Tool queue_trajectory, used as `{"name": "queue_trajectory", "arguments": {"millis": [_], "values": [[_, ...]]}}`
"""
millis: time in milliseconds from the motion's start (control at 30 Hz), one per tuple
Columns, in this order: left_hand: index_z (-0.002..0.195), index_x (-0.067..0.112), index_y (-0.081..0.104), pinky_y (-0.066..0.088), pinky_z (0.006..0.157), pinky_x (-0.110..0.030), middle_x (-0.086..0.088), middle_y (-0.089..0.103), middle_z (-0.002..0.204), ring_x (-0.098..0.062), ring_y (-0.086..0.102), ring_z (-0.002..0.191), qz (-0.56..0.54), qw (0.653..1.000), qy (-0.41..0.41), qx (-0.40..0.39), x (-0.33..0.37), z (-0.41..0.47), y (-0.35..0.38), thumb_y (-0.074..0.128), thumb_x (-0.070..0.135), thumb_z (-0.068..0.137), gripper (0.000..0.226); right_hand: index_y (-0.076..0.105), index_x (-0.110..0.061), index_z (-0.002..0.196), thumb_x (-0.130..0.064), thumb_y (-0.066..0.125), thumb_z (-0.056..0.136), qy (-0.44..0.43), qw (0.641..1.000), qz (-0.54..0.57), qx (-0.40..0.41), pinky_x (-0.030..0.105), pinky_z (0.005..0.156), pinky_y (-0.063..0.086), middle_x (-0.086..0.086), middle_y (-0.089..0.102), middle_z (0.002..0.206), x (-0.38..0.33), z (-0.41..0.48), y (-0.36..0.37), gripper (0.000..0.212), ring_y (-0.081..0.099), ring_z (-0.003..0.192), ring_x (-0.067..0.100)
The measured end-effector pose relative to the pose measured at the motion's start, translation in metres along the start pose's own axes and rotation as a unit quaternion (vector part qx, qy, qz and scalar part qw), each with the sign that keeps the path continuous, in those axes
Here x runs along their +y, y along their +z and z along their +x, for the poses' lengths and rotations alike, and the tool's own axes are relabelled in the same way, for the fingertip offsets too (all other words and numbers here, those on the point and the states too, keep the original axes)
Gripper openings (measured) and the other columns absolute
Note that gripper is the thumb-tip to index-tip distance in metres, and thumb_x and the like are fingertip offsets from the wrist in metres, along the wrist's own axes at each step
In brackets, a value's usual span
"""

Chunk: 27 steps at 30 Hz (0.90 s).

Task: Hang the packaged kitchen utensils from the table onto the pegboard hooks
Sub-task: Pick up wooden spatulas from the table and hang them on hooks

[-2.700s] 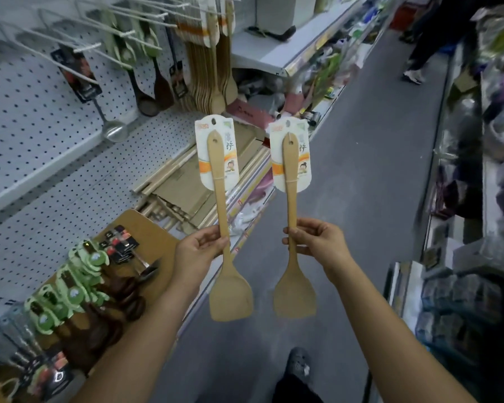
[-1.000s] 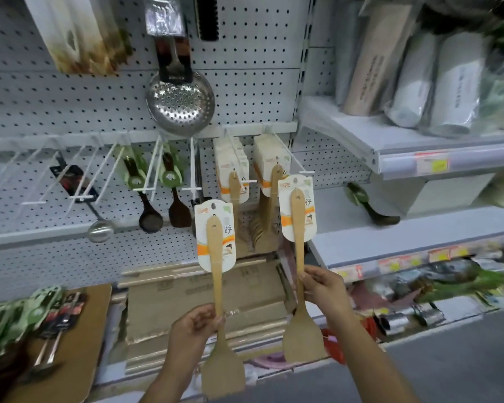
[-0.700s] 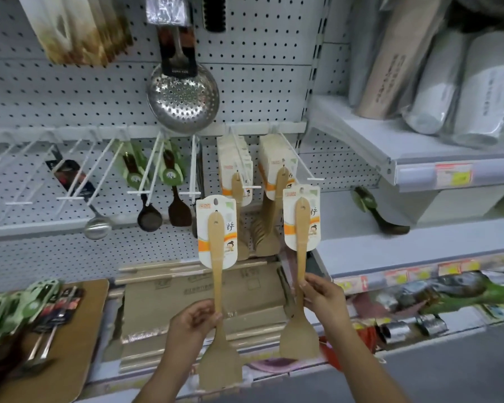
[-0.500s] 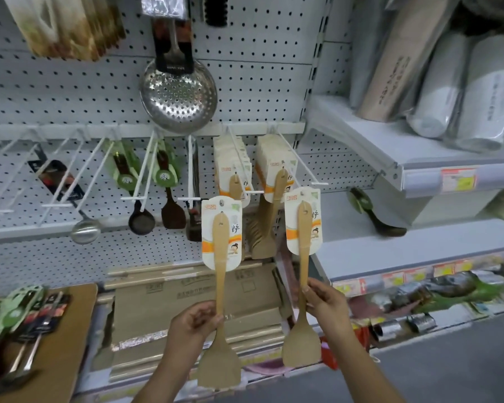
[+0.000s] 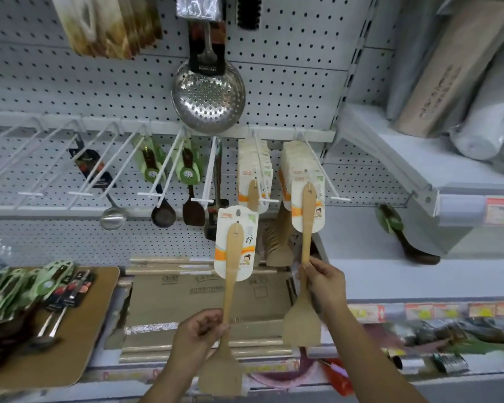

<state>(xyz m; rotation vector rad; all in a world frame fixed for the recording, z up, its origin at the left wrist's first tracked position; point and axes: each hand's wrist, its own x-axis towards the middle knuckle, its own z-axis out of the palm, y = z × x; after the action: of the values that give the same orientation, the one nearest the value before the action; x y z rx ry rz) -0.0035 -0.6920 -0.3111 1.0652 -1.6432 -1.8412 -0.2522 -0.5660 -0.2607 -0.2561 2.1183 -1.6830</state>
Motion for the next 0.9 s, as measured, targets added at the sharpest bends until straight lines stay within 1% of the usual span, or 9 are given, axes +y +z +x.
{"name": "queue_trajectory", "arguments": {"millis": [100,233,367,433,533,633,700,800,900], "values": [[0.091,0.003,0.075,0.056,0.082,-0.042,-0.016,0.076,0.086,-0.024,0.07,0.078,-0.011,1.0,-0.01,0.018,0.0,-0.006,0.005,0.078,-0.007,0.074,0.02,0.079,-0.019,0.097,-0.017,0.066,0.095,0.014,1.0,0.01,-0.015,0.045,0.079,0.06,0.005,0.076,0.082,-0.007,0.019,0.003,0.013,0.071,0.084,0.028],[0.092,0.001,0.075,0.057,0.082,-0.044,-0.016,0.076,0.086,-0.024,0.07,0.079,-0.012,0.999,-0.014,0.035,-0.001,-0.01,0.014,0.077,-0.007,0.075,0.019,0.075,-0.013,0.096,-0.009,0.066,0.094,0.019,0.999,0.0,-0.032,0.019,0.058,0.057,-0.008,0.073,0.068,-0.012,0.035,0.005,0.01,0.067,0.061,0.007],[0.091,0.001,0.075,0.057,0.082,-0.045,-0.019,0.075,0.085,-0.028,0.07,0.08,-0.021,0.998,-0.007,0.051,-0.003,-0.015,0.024,0.077,-0.009,0.074,0.019,0.073,-0.002,0.112,-0.01,0.065,0.095,0.028,0.995,-0.082,-0.055,0.042,0.078,0.059,0.012,0.072,0.083,-0.019,0.055,0.005,0.02,0.069,0.078,0.029],[0.09,0.001,0.075,0.057,0.08,-0.042,-0.019,0.075,0.084,-0.027,0.069,0.078,-0.018,0.999,-0.006,0.051,-0.003,-0.018,0.03,0.076,-0.01,0.074,0.02,0.072,-0.007,0.116,-0.012,0.067,0.093,0.021,0.99,-0.125,-0.056,0.038,0.085,0.057,0.013,0.072,0.099,-0.02,0.062,0.003,0.024,0.068,0.099,0.035],[0.089,0.002,0.075,0.059,0.077,-0.037,-0.016,0.075,0.081,-0.024,0.07,0.076,-0.011,0.999,-0.001,0.049,-0.003,-0.02,0.037,0.076,-0.011,0.075,0.02,0.072,-0.013,0.116,-0.01,0.065,0.092,-0.013,0.991,-0.129,-0.036,0.04,0.099,0.053,0.009,0.072,0.114,-0.017,0.06,-0.002,0.026,0.066,0.11,0.027],[0.087,0.006,0.076,0.06,0.077,-0.038,-0.015,0.075,0.081,-0.022,0.071,0.075,-0.012,0.999,0.001,0.044,-0.002,-0.02,0.043,0.076,-0.01,0.076,0.02,0.074,-0.015,0.103,-0.014,0.06,0.099,-0.016,0.997,-0.003,-0.081,0.04,0.092,0.058,0.009,0.076,0.104,-0.036,0.034,0.001,0.015,0.072,0.1,0.026],[0.087,0.008,0.076,0.059,0.078,-0.04,-0.015,0.076,0.083,-0.023,0.071,0.078,-0.015,0.999,0.002,0.035,-0.001,-0.02,0.045,0.076,-0.007,0.077,0.019,0.072,-0.009,0.103,-0.024,0.053,0.103,-0.011,0.984,0.082,-0.159,0.038,0.087,0.06,0.013,0.077,0.1,-0.058,0.007,0.007,0.024,0.075,0.094,0.026],[0.086,0.01,0.077,0.058,0.078,-0.043,-0.018,0.075,0.084,-0.028,0.07,0.079,-0.027,0.999,0.006,0.023,0.003,-0.021,0.049,0.076,-0.005,0.078,0.017,0.072,-0.009,0.107,-0.038,0.049,0.102,-0.024,0.97,0.115,-0.212,0.036,0.083,0.061,0.009,0.078,0.1,-0.08,-0.025,0.011,0.038,0.076,0.093,0.023],[0.085,0.01,0.078,0.057,0.079,-0.044,-0.02,0.074,0.084,-0.029,0.068,0.078,-0.032,0.999,0.01,0.015,0.005,-0.021,0.052,0.076,-0.005,0.077,0.017,0.074,-0.012,0.106,-0.026,0.061,0.097,-0.064,0.967,0.101,-0.227,0.04,0.083,0.061,0.006,0.078,0.099,-0.093,-0.043,0.016,0.021,0.075,0.094,0.024]]}}
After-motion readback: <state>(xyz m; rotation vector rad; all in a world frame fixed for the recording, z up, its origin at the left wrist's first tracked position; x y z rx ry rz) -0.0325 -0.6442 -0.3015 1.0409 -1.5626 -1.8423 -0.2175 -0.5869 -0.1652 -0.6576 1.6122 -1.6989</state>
